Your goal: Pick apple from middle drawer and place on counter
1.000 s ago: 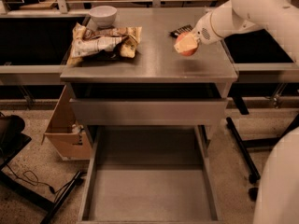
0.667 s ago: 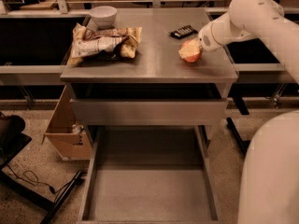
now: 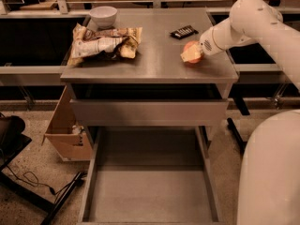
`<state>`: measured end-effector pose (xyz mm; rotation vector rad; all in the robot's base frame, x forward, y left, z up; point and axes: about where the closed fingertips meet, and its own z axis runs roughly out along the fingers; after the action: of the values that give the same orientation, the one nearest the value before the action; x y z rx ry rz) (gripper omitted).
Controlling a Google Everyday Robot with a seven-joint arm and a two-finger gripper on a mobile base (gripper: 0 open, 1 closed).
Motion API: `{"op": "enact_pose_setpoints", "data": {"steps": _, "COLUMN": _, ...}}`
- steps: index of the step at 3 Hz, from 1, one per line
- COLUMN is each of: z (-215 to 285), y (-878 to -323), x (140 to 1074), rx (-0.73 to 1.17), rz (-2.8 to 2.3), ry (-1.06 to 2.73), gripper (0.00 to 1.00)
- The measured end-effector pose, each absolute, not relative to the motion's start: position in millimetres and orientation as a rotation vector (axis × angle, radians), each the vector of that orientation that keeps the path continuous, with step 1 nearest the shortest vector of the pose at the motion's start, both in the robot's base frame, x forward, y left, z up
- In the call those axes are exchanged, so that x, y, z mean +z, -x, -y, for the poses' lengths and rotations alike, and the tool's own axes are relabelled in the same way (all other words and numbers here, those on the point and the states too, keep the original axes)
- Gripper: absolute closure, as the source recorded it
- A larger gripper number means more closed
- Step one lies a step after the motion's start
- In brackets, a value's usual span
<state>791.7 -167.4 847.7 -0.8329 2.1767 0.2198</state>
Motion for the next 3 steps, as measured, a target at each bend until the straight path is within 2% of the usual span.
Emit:
{"op": "enact_pose_setpoints", "data": {"steps": 1, "z": 167.4, "y": -791.7, "x": 847.7, "rx": 0.220, "rz": -2.177, "ry": 0.833, "gripper": 0.34}}
{"op": "enact_pose_setpoints", "data": {"steps": 2, "z": 167.4, "y": -791.7, "x": 847.6, "rx": 0.220, "rz": -2.177, "ry": 0.833, "gripper": 0.04}}
{"op": "enact_pose_setpoints", "data": {"steps": 3, "z": 167.3, "y": -791.7, "x": 847.7, "rx": 0.220, "rz": -2.176, "ry": 0.833, "gripper": 0.00}}
